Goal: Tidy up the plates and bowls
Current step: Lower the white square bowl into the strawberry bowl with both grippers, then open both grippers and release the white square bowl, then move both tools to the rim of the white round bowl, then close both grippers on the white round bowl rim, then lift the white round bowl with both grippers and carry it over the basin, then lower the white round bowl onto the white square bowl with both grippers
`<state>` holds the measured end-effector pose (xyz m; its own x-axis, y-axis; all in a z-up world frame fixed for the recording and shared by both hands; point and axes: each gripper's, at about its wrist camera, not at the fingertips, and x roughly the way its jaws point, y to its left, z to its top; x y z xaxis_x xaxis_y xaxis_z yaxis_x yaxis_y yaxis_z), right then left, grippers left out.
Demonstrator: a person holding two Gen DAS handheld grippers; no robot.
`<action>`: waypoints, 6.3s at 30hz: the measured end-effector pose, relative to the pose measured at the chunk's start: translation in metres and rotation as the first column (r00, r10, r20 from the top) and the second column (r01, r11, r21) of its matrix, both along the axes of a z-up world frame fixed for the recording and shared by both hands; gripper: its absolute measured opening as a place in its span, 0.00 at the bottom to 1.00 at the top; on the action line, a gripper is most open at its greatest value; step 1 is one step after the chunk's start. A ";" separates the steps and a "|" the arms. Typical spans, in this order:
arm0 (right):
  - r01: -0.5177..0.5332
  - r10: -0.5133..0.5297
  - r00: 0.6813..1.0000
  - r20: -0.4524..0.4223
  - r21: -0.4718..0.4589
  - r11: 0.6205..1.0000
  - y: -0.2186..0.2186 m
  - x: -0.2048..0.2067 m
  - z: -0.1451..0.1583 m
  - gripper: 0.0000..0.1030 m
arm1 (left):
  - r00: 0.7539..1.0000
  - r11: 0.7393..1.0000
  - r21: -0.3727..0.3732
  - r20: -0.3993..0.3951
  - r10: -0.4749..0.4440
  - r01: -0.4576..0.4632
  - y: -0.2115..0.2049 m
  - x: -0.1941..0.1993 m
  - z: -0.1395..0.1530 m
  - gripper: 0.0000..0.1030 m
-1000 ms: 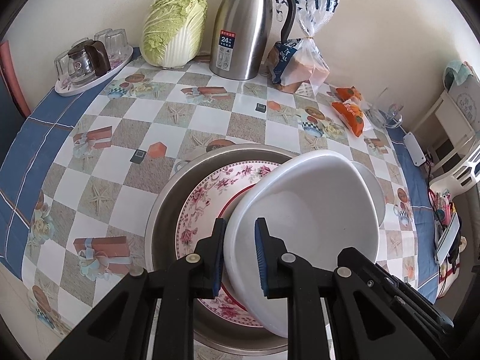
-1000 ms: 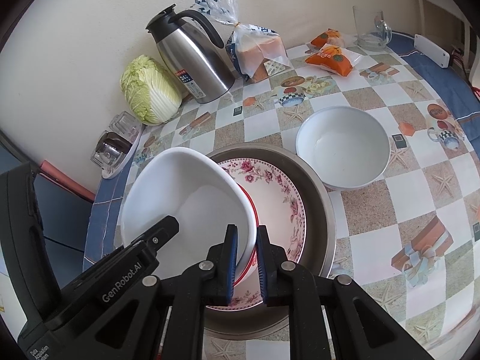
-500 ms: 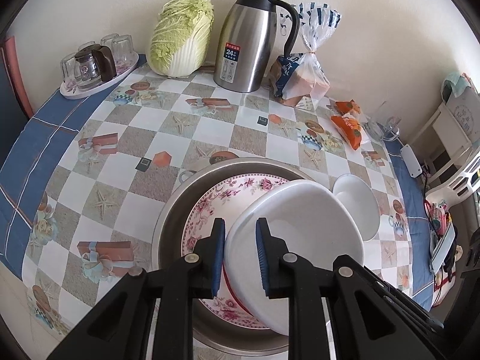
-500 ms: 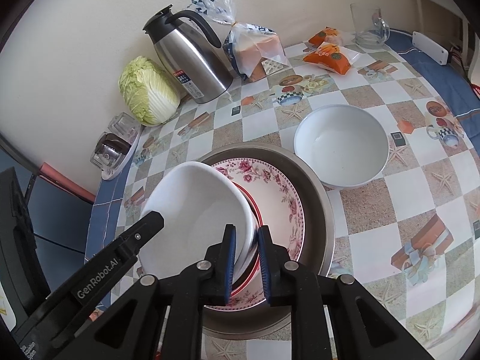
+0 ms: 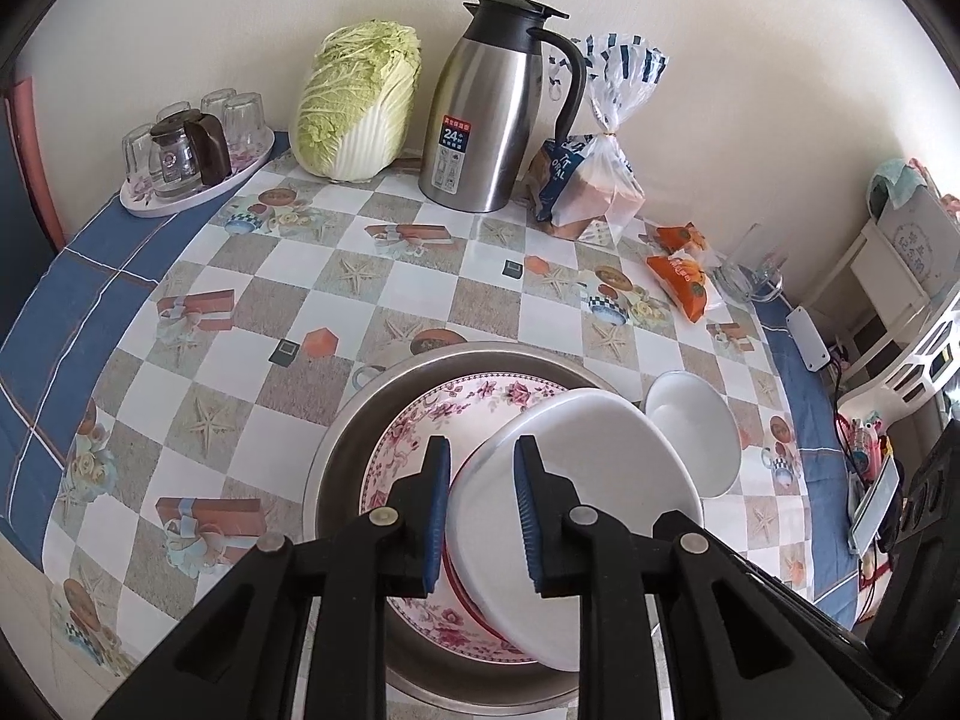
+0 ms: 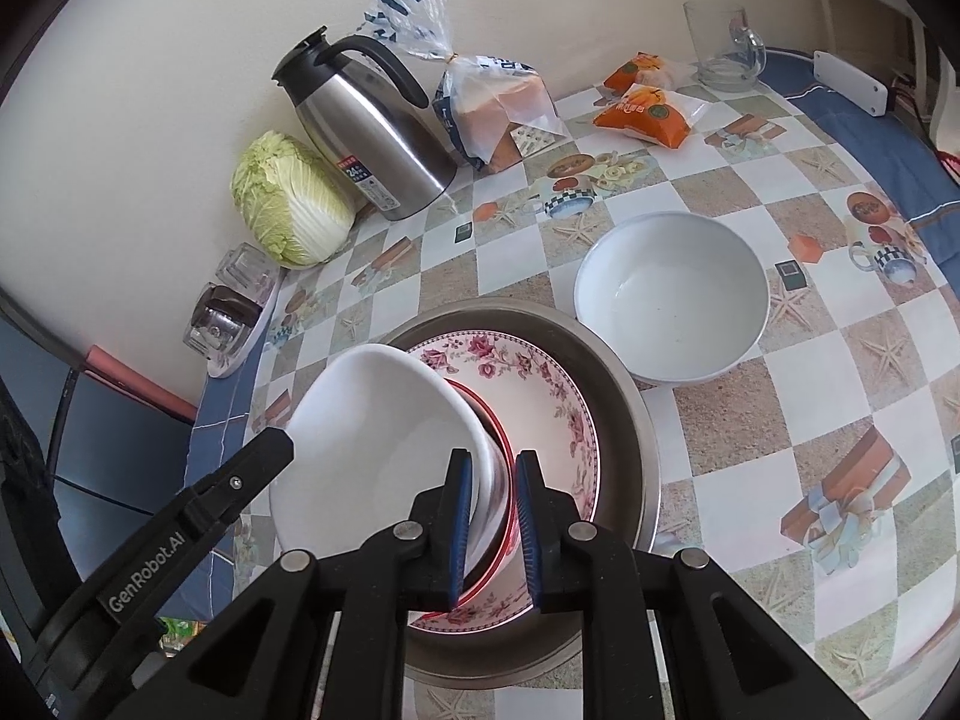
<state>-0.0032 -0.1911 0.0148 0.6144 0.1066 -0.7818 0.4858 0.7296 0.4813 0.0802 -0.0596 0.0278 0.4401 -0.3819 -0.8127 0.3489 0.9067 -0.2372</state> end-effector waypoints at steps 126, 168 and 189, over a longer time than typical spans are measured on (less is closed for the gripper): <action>0.329 -0.318 0.939 -0.131 0.074 0.941 -0.166 -0.037 -0.083 0.14 | 0.901 0.909 0.230 -0.353 -0.253 0.346 -0.253 0.019 -0.102 0.16; 0.048 -0.034 0.994 0.101 -0.136 0.990 -0.034 -0.018 0.051 0.15 | 0.999 0.994 -0.103 0.010 -0.036 0.037 -0.049 -0.008 0.040 0.15; -0.111 0.128 0.989 0.070 -0.208 0.972 0.038 0.005 0.053 0.15 | 0.997 0.981 -0.179 -0.035 0.069 -0.074 0.030 -0.010 0.025 0.15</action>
